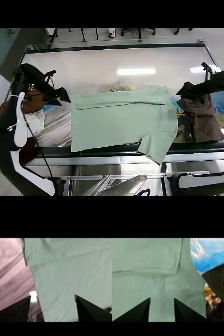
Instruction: Fold the shirts.
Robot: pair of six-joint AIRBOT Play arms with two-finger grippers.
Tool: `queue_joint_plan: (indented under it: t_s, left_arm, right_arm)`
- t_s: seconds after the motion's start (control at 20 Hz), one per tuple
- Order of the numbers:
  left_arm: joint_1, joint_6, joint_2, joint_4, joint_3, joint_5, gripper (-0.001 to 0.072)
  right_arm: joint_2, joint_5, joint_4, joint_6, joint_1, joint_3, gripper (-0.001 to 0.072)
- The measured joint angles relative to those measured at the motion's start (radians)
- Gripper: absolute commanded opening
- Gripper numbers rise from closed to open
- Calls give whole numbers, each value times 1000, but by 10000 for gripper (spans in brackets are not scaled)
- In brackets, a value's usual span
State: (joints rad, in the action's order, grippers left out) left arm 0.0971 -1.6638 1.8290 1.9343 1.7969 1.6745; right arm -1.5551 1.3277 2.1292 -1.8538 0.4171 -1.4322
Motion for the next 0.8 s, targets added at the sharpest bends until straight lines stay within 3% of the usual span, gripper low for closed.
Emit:
queue_joint_plan:
  t_s: [0.45,0.55,0.7,0.75,0.8]
  left_arm:
    - [56,-6,-434,31,-930,-286,606]
    - [56,-16,-478,72,-1034,-336,606]
    - [50,-35,-511,147,-1116,-386,604]
    - [43,-39,-517,166,-1128,-397,577]
    - [30,-43,-520,184,-1138,-415,421]
  right_arm:
    - [269,31,-4,-29,362,447,348]
    - [281,39,2,-32,413,488,451]
    - [288,47,8,-32,446,547,461]
    - [290,47,7,-32,452,575,460]
    - [290,45,7,-33,456,602,460]
